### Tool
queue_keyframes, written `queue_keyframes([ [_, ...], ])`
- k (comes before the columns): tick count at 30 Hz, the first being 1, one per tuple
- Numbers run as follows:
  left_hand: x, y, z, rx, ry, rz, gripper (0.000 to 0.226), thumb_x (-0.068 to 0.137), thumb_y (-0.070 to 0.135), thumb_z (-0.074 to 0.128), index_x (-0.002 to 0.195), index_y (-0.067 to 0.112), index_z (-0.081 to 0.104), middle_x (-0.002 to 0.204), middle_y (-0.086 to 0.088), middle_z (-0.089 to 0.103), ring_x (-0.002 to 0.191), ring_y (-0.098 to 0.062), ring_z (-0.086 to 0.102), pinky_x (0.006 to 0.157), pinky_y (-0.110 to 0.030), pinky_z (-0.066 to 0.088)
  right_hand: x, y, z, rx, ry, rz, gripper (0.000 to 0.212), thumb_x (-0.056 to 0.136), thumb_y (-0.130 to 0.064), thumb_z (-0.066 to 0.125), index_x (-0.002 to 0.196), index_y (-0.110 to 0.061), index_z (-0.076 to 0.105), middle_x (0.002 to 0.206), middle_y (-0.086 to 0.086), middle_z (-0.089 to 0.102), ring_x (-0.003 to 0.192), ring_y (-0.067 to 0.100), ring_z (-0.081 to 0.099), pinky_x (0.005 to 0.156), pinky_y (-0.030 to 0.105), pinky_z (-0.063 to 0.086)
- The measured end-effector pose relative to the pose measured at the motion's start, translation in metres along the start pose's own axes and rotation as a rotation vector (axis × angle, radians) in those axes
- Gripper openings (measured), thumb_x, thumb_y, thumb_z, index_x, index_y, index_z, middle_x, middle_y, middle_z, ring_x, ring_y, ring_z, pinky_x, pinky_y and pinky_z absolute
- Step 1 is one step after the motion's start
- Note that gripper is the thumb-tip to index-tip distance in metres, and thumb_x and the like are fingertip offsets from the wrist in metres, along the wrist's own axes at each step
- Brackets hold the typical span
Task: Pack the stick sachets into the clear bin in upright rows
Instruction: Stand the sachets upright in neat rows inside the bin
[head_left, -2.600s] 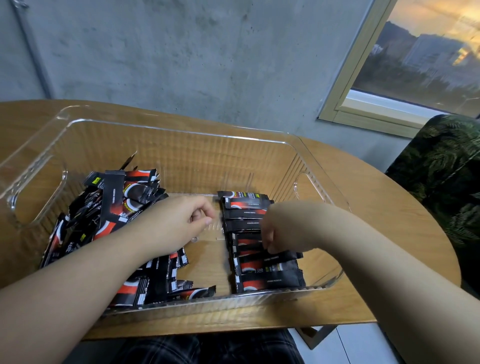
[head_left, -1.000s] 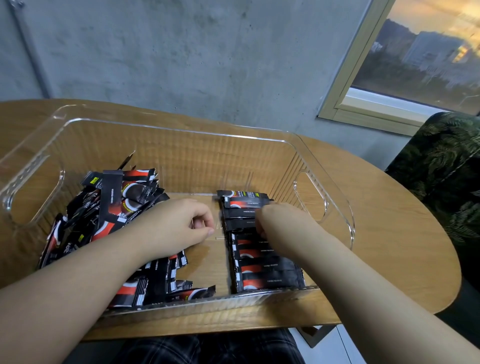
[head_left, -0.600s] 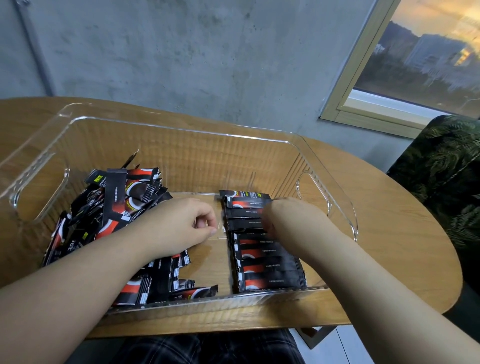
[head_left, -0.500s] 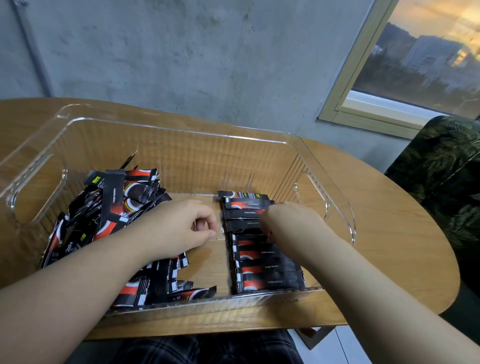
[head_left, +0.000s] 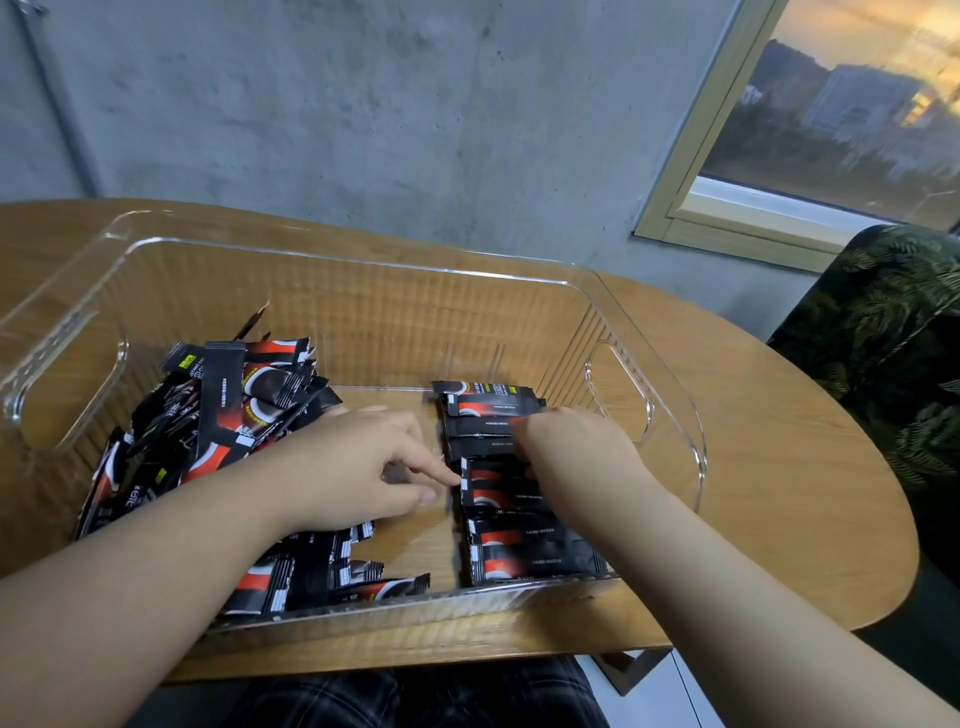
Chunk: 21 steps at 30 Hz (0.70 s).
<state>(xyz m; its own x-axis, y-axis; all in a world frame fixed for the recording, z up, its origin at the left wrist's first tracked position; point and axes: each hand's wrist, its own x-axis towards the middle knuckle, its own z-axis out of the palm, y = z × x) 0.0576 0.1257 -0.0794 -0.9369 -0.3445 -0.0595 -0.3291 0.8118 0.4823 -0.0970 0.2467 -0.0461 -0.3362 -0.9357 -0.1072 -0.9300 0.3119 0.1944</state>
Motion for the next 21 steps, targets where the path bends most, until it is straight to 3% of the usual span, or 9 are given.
queue_keyframes([
  [4, 0.0012, -0.0021, 0.0023, 0.069, -0.029, 0.002, 0.023, 0.090, 0.052, 0.054, 0.109, 0.065, 0.053, 0.099, 0.026, 0.048, 0.093, 0.015, 0.036, 0.093, -0.023, 0.023, -0.0020, 0.0030, 0.0006, 0.028, 0.006, 0.003, 0.018, 0.086, 0.002, 0.054, 0.095, -0.013, 0.058, 0.091, 0.006, 0.057, 0.079, 0.024, 0.047, 0.065, 0.031, 0.039],
  [6, 0.0017, -0.0031, 0.0032, 0.078, -0.041, 0.006, 0.022, 0.090, 0.052, 0.054, 0.107, 0.065, 0.053, 0.100, 0.027, 0.048, 0.093, 0.015, 0.035, 0.094, -0.023, 0.022, -0.0016, 0.0049, 0.0008, 0.077, -0.040, -0.019, 0.012, 0.091, -0.011, 0.058, 0.102, -0.011, 0.063, 0.095, 0.007, 0.062, 0.088, 0.027, 0.057, 0.070, 0.032, 0.045],
  [8, 0.0019, -0.0033, 0.0037, 0.081, -0.049, 0.009, 0.022, 0.090, 0.051, 0.054, 0.107, 0.066, 0.053, 0.099, 0.028, 0.047, 0.092, 0.016, 0.034, 0.092, -0.022, 0.021, -0.0027, 0.0047, 0.0005, 0.101, -0.136, -0.038, 0.021, 0.092, -0.020, 0.058, 0.111, -0.011, 0.064, 0.103, 0.009, 0.064, 0.098, 0.029, 0.059, 0.080, 0.036, 0.050],
  [15, 0.0022, -0.0051, 0.0048, 0.053, -0.034, 0.030, 0.021, 0.089, 0.051, 0.056, 0.100, 0.069, 0.054, 0.093, 0.027, 0.048, 0.093, 0.015, 0.035, 0.092, -0.023, 0.023, -0.0102, 0.0073, 0.0019, 0.120, -0.113, -0.059, 0.028, 0.087, 0.000, 0.051, 0.110, -0.012, 0.062, 0.103, 0.006, 0.065, 0.097, 0.026, 0.059, 0.078, 0.036, 0.051],
  [21, 0.0034, -0.0055, 0.0061, 0.068, -0.032, 0.024, 0.017, 0.089, 0.052, 0.055, 0.099, 0.065, 0.058, 0.094, 0.028, 0.046, 0.092, 0.017, 0.034, 0.091, -0.022, 0.022, -0.0103, 0.0099, 0.0050, 0.127, -0.086, -0.062, 0.025, 0.088, -0.001, 0.053, 0.108, -0.013, 0.063, 0.102, 0.007, 0.064, 0.096, 0.027, 0.060, 0.075, 0.034, 0.049],
])
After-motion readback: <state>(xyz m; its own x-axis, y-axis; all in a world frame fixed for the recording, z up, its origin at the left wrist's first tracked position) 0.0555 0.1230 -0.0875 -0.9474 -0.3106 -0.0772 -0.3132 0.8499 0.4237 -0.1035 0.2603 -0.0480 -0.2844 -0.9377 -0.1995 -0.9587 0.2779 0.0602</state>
